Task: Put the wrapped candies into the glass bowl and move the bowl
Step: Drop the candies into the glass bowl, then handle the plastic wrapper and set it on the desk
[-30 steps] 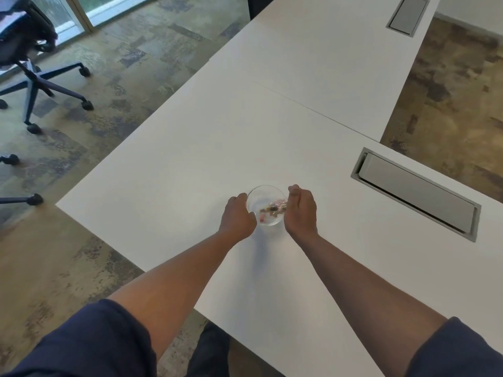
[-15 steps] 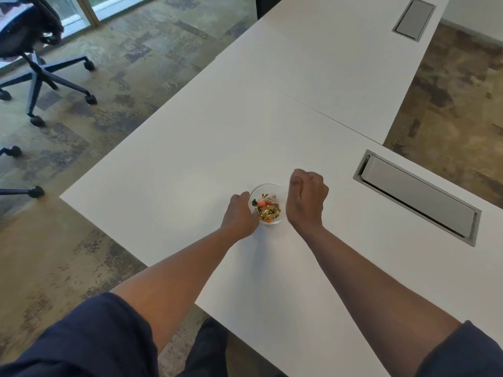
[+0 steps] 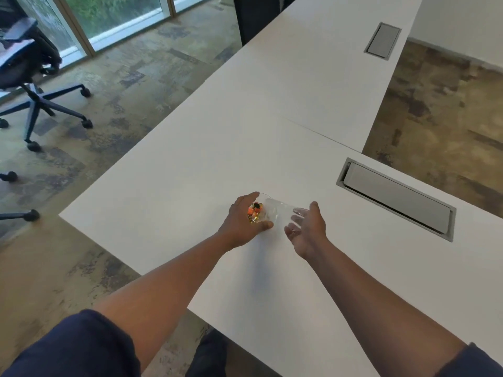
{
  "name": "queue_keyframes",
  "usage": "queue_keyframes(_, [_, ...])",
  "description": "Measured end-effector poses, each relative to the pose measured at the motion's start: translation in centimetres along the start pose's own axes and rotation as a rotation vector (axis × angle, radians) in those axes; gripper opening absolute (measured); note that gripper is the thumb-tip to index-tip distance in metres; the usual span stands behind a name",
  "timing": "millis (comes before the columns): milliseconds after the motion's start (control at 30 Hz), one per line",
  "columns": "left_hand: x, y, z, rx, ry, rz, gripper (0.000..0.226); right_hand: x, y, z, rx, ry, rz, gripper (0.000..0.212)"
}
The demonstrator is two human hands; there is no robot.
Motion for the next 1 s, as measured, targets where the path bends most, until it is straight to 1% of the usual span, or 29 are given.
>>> queue_keyframes(33, [0.1,-0.5,0.1,0.012,0.024,-0.035,0.074,-0.3,-0.4,-0.3,0.035,0.022,-0.025,0.053])
queue_keyframes(67, [0.2,-0.9,0.1,0.026,0.045,-0.045,0.061,-0.6,-0.6,-0.5,0.062,0.042,-0.053,0.056])
queue_keyframes(133, [0.3,-1.8,0.1,0.049,0.057,-0.019,0.024,-1.5,-0.9,-1.2,0.087,0.073,-0.108,0.061])
queue_keyframes(167, [0.3,-2.4,0.0,0.061,0.047,-0.017,0.017,-2.0,-0.8,-1.5,0.087,0.084,-0.134,0.066])
queue_keyframes(200, [0.4,-2.9,-0.1,0.063,0.030,-0.031,0.019,-2.6,-0.8,-1.9,0.084,0.096,-0.163,0.072])
queue_keyframes(267, [0.5,-3.8,-0.2,0.039,0.007,-0.107,0.013,-3.8,-0.8,-2.5,0.066,0.134,-0.229,0.083])
queue_keyframes(333, [0.8,-4.9,-0.4,0.023,0.025,-0.171,0.009,-4.9,-1.0,-3.2,0.041,0.191,-0.277,0.085])
queue_keyframes(400, [1.3,-6.0,-0.4,0.022,0.064,-0.170,0.010,-6.2,-0.9,-3.9,0.001,0.239,-0.291,0.074])
queue_keyframes(500, [2.2,-7.5,-0.4,0.033,0.116,-0.157,0.012,-8.1,-0.5,-4.6,-0.049,0.267,-0.243,0.038])
queue_keyframes(533, [2.4,-8.1,-0.4,0.040,0.118,-0.160,0.012,-8.7,-0.4,-4.9,-0.057,0.277,-0.211,0.031])
queue_keyframes(600, [2.8,-9.1,-0.4,0.053,0.105,-0.175,0.012,-9.8,-0.2,-5.4,-0.071,0.292,-0.169,0.023])
queue_keyframes(733, [4.0,-11.7,-0.4,0.053,0.055,-0.275,0.013,-12.5,0.4,-7.1,-0.124,0.288,-0.160,0.023])
queue_keyframes(767, [4.3,-12.3,-0.5,0.036,0.037,-0.339,0.017,-13.2,0.6,-7.6,-0.134,0.284,-0.159,0.021])
queue_keyframes(800, [4.7,-12.8,-0.5,0.007,0.023,-0.422,0.027,-13.7,0.8,-7.9,-0.143,0.282,-0.153,0.018])
queue_keyframes(867, [6.0,-13.5,-0.8,-0.070,0.050,-0.556,0.056,-14.6,1.2,-8.5,-0.172,0.285,-0.111,0.014])
queue_keyframes(933, [7.9,-14.1,-1.6,-0.117,0.156,-0.556,0.076,-15.3,1.6,-9.1,-0.210,0.283,-0.049,0.013])
queue_keyframes(967, [8.8,-14.1,-2.0,-0.128,0.216,-0.546,0.080,-15.5,1.7,-9.2,-0.224,0.280,-0.027,0.012])
queue_keyframes(1000, [9.8,-14.3,-2.5,-0.129,0.269,-0.537,0.078,-15.8,1.8,-9.4,-0.236,0.276,-0.005,0.012])
Point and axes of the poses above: each hand's wrist, its own z-axis towards the middle knuckle, its own x-axis out of the palm, y = z × x, the point moved 5 cm from there along z, towards the middle knuckle, and after that the axes turned 13 degrees about x, right-handed, at the moved point
